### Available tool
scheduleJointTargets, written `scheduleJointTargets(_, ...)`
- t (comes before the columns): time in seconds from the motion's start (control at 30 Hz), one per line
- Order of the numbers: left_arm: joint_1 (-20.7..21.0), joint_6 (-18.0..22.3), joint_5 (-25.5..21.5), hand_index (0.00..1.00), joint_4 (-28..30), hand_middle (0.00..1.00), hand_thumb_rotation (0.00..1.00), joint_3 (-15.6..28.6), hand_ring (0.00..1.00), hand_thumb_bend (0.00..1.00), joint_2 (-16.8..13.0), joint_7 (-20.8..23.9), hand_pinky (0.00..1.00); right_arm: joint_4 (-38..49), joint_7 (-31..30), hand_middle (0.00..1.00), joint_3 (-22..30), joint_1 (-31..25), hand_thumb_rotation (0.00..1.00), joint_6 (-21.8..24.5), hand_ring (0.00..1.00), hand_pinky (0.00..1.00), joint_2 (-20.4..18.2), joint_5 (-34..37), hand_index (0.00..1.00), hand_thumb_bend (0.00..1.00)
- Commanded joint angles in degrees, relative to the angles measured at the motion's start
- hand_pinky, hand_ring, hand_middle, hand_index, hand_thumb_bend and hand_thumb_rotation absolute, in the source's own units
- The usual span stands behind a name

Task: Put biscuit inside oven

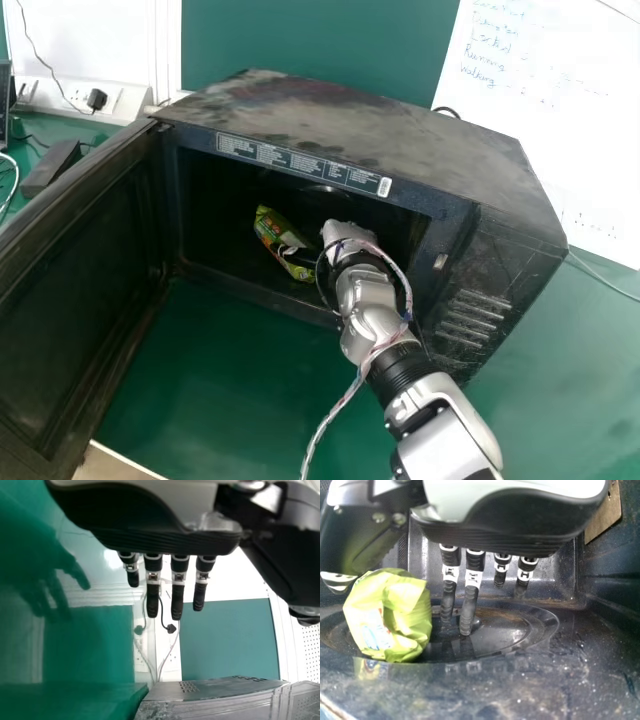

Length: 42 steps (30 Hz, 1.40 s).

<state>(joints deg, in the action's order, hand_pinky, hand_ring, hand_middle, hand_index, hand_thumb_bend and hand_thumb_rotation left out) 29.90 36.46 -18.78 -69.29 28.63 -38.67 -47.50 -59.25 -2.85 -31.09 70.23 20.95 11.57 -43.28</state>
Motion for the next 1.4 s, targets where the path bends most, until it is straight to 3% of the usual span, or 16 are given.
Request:
scheduleJointTargets(0.0,-0.6,0.4,-0.2,0.88,0.0,0.82,0.80,0.2,0.80,0.78,-0.9,-0.1,0.77,0.1,-1.1,1.00,0.2,-2.6,1.00,0.5,1.00,0.98,0.1,0.8,1.00,1.00)
scheduleJointTargets(0.23,-0.5,0.5,-0.1,0.88,0.0,0.82,0.81,0.2,0.80,0.78,-0.9,-0.1,0.76,6.6,-2.8,1.00,-0.5,-5.5,1.00,2.5,1.00,1.00,1.1,-0.2,1.00,1.00)
scheduleJointTargets(0.8,-0.2,-0.3,-0.1,0.87,0.5,0.81,0.79,0.0,0.79,0.80,-0.7,0.8,0.76,38.3,-9.8,1.00,0.1,-21.5,1.00,10.1,1.00,1.00,5.8,-4.6,1.00,1.00)
scheduleJointTargets(1.37,0.2,-0.4,-0.5,0.86,0.4,0.82,0.79,0.3,0.79,0.79,-0.5,0.3,0.76,52.4,-15.2,1.00,0.5,-29.7,1.00,11.4,1.00,0.99,8.3,-9.8,1.00,1.00)
